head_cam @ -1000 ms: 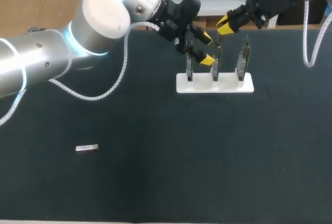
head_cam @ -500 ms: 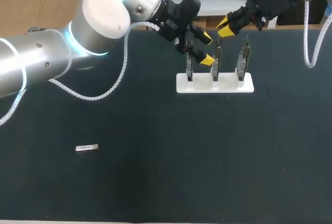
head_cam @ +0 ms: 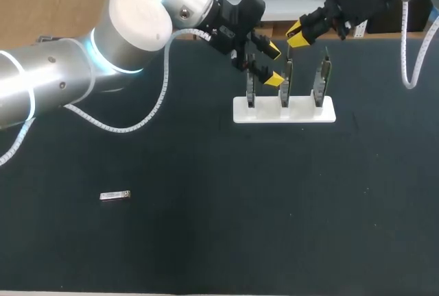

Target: Pick up the optical module with the left hand, and insert it into the network port with the right hand.

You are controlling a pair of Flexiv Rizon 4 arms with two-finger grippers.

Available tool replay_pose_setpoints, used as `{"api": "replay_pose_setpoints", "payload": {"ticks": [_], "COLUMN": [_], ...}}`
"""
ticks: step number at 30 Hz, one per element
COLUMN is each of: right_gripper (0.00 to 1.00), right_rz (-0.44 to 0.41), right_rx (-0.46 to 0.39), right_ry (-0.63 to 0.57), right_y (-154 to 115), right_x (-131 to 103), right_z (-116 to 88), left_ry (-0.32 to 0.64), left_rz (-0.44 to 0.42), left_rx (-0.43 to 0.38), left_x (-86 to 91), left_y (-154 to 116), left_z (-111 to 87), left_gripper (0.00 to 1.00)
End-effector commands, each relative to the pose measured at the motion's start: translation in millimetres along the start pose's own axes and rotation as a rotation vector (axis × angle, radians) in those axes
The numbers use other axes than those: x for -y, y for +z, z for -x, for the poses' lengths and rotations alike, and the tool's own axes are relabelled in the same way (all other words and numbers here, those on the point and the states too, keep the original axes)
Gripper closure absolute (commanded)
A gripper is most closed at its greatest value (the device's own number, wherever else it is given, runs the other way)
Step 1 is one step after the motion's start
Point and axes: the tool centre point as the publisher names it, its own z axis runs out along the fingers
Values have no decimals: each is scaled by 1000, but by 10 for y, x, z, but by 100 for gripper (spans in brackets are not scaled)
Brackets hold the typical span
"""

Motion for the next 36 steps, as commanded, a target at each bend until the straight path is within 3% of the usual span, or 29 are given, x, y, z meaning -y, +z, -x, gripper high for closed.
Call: {"api": "replay_pose_setpoints", "payload": {"ticks": [1, 22, 23, 24, 36], "right_gripper": [100, 100, 73, 0, 0], "right_rz": [2, 11, 13, 16, 34], "right_rx": [3, -16, -15, -15, 107], "right_ry": [1, 24, 26, 27, 77], "right_y": [17, 99, 100, 96, -191], "right_x": [1, -49, -50, -54, -35], "right_z": [-3, -90, -90, -85, 153], "left_ry": [0, 0, 0, 0, 0], "left_rz": [-2, -2, -2, -2, -2], "left_rx": [-2, -2, -2, -2, -2], "left_x": [-16, -16, -16, -16, -16], "left_y": [1, 1, 1, 1, 1], "left_z": [3, 3, 3, 3, 3], "left_gripper": [0, 0, 0, 0, 0]}}
